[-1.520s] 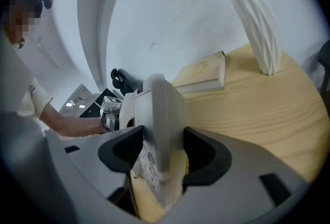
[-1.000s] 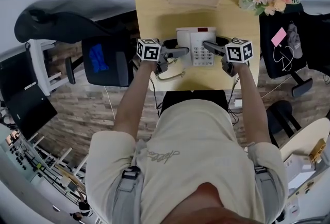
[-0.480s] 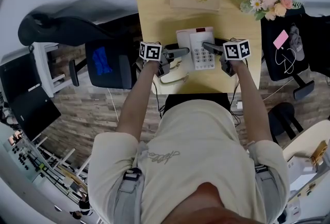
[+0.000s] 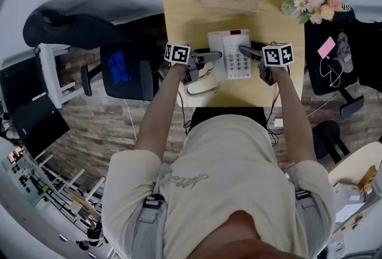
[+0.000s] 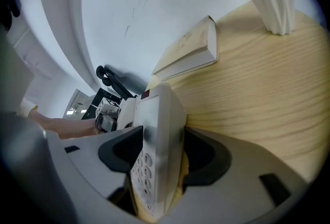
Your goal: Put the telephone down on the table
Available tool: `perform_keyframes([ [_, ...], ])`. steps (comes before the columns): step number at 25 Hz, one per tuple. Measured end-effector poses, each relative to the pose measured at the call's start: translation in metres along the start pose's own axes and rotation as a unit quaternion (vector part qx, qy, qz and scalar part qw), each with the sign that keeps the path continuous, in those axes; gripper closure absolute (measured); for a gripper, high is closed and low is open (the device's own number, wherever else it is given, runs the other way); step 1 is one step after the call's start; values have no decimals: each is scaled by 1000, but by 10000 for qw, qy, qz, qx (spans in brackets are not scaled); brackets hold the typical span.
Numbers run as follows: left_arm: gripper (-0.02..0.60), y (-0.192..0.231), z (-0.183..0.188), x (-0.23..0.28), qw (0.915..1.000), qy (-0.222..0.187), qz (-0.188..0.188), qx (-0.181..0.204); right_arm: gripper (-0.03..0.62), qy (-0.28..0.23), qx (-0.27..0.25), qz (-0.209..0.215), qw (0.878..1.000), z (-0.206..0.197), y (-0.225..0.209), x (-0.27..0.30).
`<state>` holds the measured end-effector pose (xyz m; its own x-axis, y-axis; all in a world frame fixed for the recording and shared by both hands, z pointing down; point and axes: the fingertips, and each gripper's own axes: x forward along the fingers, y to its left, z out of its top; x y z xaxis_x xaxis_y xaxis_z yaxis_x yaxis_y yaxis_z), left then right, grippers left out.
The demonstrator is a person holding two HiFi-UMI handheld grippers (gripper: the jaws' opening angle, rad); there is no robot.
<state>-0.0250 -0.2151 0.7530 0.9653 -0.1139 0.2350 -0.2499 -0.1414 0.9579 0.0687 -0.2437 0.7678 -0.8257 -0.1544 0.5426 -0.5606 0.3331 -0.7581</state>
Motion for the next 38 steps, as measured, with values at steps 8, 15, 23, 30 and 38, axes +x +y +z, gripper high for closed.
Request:
perform_keyframes([
  [8,206,-5,2,-15,9982,-588,-23,-145,356,-595,73,-181,9980,9,7,-35],
  [15,206,-39,-4,-39,9937,-858,171,705,358,-1087,-218,-273,9935,-4,40,-77],
  [23,240,-127,0,-69,9541,-1389,934,2482,437,-1308,-1165,-368,9838,-19,117,-110],
  [30,496,-201,18,-104,9010,-2267,1328,3453,577,-1861,-2157,-646,9564,17,173,-134],
  [38,565,-275,36,-135,8802,-2679,974,3796,592,-2682,-2757,-667,9206,63,244,-181],
])
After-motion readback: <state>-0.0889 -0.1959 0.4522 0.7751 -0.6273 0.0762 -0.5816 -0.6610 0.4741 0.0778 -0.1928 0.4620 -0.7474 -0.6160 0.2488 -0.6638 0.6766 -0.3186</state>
